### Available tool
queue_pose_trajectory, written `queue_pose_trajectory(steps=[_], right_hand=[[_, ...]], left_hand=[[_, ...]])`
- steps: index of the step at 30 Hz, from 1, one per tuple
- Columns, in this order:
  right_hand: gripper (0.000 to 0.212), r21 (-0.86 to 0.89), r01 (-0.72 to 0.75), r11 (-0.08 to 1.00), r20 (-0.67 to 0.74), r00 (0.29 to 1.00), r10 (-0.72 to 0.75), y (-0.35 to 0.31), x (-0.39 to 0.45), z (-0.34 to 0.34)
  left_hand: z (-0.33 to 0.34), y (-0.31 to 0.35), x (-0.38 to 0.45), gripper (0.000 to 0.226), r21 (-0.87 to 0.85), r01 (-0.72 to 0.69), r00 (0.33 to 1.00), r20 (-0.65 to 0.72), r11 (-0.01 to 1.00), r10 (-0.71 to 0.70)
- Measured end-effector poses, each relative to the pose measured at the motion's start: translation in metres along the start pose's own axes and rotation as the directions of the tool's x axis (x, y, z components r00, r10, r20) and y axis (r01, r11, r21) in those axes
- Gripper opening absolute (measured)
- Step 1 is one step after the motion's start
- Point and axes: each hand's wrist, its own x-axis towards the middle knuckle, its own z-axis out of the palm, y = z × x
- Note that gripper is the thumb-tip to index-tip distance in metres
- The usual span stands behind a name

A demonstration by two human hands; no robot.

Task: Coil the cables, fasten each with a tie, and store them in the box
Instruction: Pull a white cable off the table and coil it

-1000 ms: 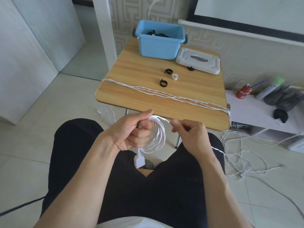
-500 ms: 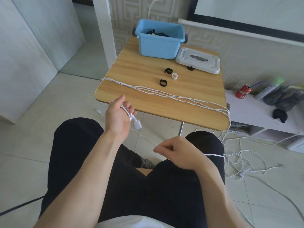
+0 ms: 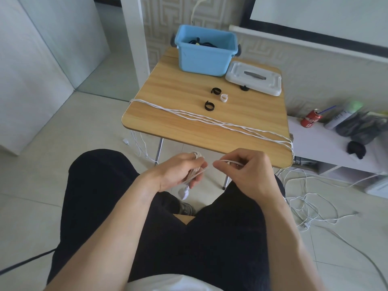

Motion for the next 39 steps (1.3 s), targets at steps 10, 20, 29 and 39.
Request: queue_pose_trajectory(steps=[10,20,29,39], right_hand=[[0.034,0.192,-0.087,0.978,0.097,0.993,0.069,0.007,0.000,0.014],[0.033,-0.068,-0.197,0.978,0.243,0.948,0.207,0.029,-0.001,0.017],[0.030,-0.268,-0.038,0.963,0.466,0.869,0.164,0.010,-0.024,0.039],[0.020,-0.145,0.012,0.989,0.213,0.977,0.020,-0.015,-0.013,0.016]], left_hand=[[-0.003,0.011,-0.005,0.050,-0.464,-0.021,0.955,0.252,0.886,0.154],[-0.013,0.025,-0.001,0.035,-0.870,-0.406,0.909,-0.353,0.278,0.223],[-0.005,0.002,0.015,0.014,-0.234,-0.443,0.763,-0.606,0.866,0.227],[0.009,-0.009,0.007,0.025,0.122,0.002,0.995,0.099,0.993,-0.015]])
